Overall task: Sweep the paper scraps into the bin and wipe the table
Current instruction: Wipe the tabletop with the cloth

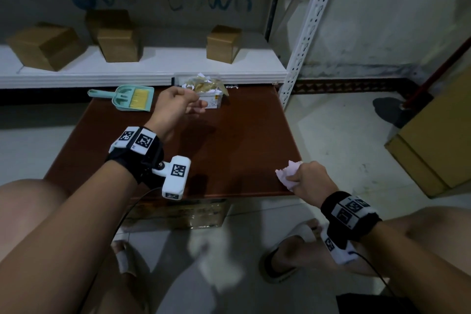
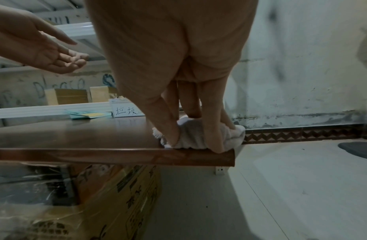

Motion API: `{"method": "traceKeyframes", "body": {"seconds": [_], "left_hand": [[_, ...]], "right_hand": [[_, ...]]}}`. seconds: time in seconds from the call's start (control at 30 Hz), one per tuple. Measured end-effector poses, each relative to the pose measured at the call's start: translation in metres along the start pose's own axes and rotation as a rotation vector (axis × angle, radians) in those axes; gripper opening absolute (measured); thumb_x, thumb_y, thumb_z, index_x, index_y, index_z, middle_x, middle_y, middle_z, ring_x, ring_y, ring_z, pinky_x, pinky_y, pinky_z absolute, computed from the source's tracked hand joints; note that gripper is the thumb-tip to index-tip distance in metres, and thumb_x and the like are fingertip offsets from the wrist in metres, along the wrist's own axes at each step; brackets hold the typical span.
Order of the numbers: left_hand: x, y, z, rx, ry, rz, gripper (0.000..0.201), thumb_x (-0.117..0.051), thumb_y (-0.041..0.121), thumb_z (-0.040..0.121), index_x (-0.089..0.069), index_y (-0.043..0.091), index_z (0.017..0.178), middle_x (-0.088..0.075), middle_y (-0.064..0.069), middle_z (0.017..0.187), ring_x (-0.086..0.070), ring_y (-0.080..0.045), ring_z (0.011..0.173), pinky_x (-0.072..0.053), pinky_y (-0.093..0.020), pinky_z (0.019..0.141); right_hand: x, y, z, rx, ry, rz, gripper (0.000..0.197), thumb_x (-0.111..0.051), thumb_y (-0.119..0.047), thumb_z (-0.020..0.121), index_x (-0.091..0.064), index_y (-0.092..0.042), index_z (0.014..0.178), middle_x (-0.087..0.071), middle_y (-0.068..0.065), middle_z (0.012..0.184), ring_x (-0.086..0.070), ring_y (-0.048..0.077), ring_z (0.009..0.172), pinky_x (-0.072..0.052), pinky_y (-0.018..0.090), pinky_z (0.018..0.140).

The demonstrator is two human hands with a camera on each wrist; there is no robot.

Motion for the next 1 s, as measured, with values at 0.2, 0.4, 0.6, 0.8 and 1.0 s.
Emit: {"method": "traceKeyframes", "body": {"seconds": [0.2,0.4,0.6,0.8,1.0], "left_hand": [[-0.019,0.004,0.005,0.014,-0.025,-0.010,0.010,-0.057,0.004,0.099,-0.052,0.004,0.108,-0.072,-0.020,0.093,-0.069,-0.020,0.069,-0.055,-0.029,0.066],[-0.028,0.009,0.003,0.040,-0.033,-0.028,0.014,-0.055,0.004,0.100,-0.050,0.004,0.113,-0.070,-0.019,0.093,-0.065,-0.018,0.066,-0.052,-0.025,0.059],[-0.025,0.014,0.007,0.007,-0.022,-0.023,0.015,-0.057,0.004,0.097,-0.053,0.002,0.112,-0.075,-0.019,0.090,-0.070,-0.020,0.067,-0.054,-0.027,0.061],[-0.009,0.015,0.008,-0.026,-0.029,-0.028,0.017,-0.062,0.008,0.097,-0.056,0.003,0.112,-0.076,-0.020,0.093,-0.074,-0.024,0.075,-0.058,-0.032,0.070],[0.004,0.017,0.006,-0.047,-0.005,-0.040,0.016,-0.062,0.004,0.097,-0.056,0.000,0.111,-0.074,-0.025,0.094,-0.074,-0.023,0.072,-0.059,-0.027,0.065]], "right_hand": [[0.006,0.001,-0.003,0.037,0.093,0.037,0.053,-0.040,-0.044,0.091,-0.055,-0.015,0.049,-0.042,-0.003,0.045,-0.057,0.025,0.045,-0.024,0.020,0.058],[0.011,-0.012,-0.008,0.159,0.178,0.070,0.038,-0.042,-0.029,0.082,-0.069,-0.023,0.056,-0.058,0.000,0.052,-0.059,0.022,0.044,-0.033,0.019,0.049],[-0.007,-0.025,0.005,0.227,0.049,-0.044,0.018,-0.080,-0.013,0.065,-0.077,-0.028,0.075,-0.065,-0.001,0.059,-0.065,0.023,0.051,-0.042,0.020,0.046],[-0.004,-0.022,0.029,0.129,-0.031,0.021,0.040,-0.088,-0.007,0.056,-0.083,-0.031,0.087,-0.075,0.006,0.072,-0.070,0.032,0.060,-0.056,0.029,0.053],[-0.002,-0.021,0.069,0.098,-0.125,-0.053,0.051,-0.069,-0.016,0.084,-0.071,-0.038,0.129,-0.073,0.014,0.126,-0.071,0.038,0.111,-0.058,0.041,0.091]]}}
Point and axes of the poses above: each hand's wrist, its own z-axis towards the middle knuckle, its own x-axis out of the back of the hand, y = z × x, the point moved 6 cm from there along z, towards the middle knuckle
